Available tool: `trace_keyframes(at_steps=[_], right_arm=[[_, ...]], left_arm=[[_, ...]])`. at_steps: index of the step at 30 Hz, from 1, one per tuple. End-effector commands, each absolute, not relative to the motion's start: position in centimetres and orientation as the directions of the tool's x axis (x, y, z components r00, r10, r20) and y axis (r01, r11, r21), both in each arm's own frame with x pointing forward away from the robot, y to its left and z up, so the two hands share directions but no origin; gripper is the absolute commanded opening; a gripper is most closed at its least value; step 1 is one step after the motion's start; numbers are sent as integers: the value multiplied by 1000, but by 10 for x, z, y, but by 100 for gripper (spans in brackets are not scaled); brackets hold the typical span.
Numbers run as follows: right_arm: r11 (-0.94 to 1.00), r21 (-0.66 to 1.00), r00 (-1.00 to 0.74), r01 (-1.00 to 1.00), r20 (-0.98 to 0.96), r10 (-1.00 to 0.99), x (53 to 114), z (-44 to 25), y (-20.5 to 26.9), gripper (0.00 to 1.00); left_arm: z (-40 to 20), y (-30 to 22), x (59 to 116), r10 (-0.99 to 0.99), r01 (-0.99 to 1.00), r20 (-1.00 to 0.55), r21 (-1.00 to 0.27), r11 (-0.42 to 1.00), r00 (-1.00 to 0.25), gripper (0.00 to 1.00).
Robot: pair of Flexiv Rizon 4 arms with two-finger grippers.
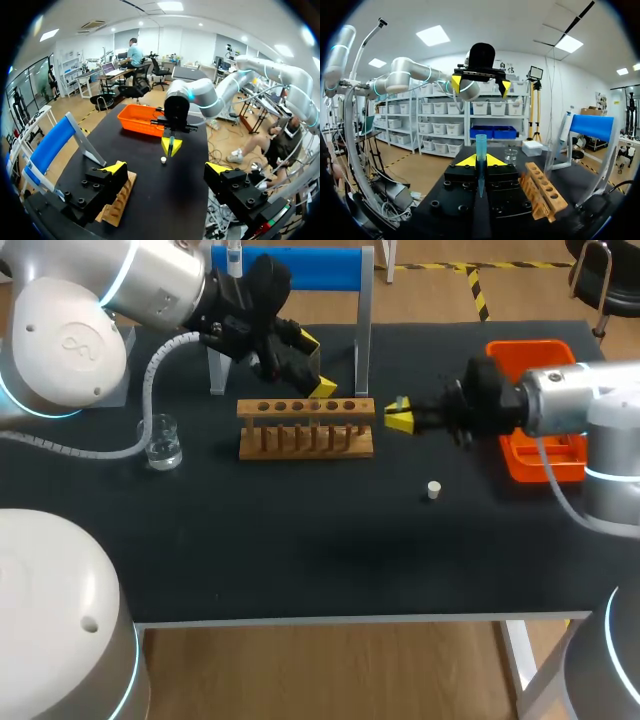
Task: Invert the test tube, pick up the pipette, mount the tip to pipette, aspirate from beaker and dispense into the tube, eject the tip, return the pipette, and cap with the stopper.
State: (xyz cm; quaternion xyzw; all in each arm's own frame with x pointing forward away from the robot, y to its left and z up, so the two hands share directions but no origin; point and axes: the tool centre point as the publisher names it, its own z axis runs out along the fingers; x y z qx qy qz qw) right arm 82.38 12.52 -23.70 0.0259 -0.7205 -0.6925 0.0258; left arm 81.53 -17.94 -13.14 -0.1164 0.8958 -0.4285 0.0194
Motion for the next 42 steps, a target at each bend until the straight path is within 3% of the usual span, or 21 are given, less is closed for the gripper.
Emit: trace_keyframes(at_steps=[1,14,42], right_arm=[[40,999,-998,6,8,-69,824,-245,102,0],[32,998,-998,44,46,-38,821,-263,77,0],[35,998,-998,50,51,-40,819,-263,74,0]], left_arm=[[-130,-179,815,-225,-194,67,-770,609,-972,100],[-130,-179,815,-225,-194,67,-770,609,-972,100],[-130,-179,815,-225,-194,67,-770,609,-972,100]])
